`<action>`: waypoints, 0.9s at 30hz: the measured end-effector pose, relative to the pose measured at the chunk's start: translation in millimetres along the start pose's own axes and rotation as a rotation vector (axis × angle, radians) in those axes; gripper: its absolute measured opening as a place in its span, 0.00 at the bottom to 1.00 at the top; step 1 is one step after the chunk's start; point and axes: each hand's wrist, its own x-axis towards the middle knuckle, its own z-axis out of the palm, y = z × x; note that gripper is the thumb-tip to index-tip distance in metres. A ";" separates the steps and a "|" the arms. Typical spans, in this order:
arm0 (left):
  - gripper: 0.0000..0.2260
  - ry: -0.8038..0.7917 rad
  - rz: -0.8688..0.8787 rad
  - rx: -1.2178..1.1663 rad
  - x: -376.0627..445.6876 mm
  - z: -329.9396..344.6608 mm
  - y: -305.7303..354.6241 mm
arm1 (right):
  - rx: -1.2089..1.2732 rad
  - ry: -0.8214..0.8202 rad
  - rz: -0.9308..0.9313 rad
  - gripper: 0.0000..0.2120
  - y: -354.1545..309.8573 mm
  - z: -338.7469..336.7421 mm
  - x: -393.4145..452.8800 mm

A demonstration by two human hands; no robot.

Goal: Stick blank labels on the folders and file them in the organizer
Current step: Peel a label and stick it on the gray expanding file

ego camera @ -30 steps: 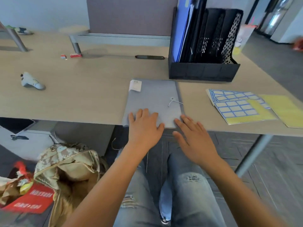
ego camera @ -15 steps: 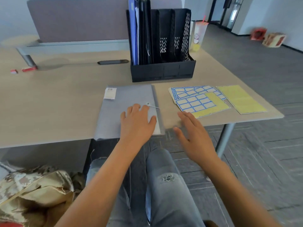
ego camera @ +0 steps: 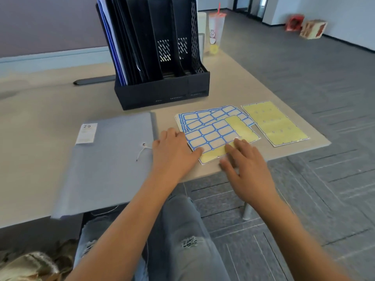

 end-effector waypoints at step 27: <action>0.16 0.131 -0.048 -0.735 -4.5 -3.6 0.5 | -0.034 0.072 0.010 0.28 -25.7 9.1 -29.8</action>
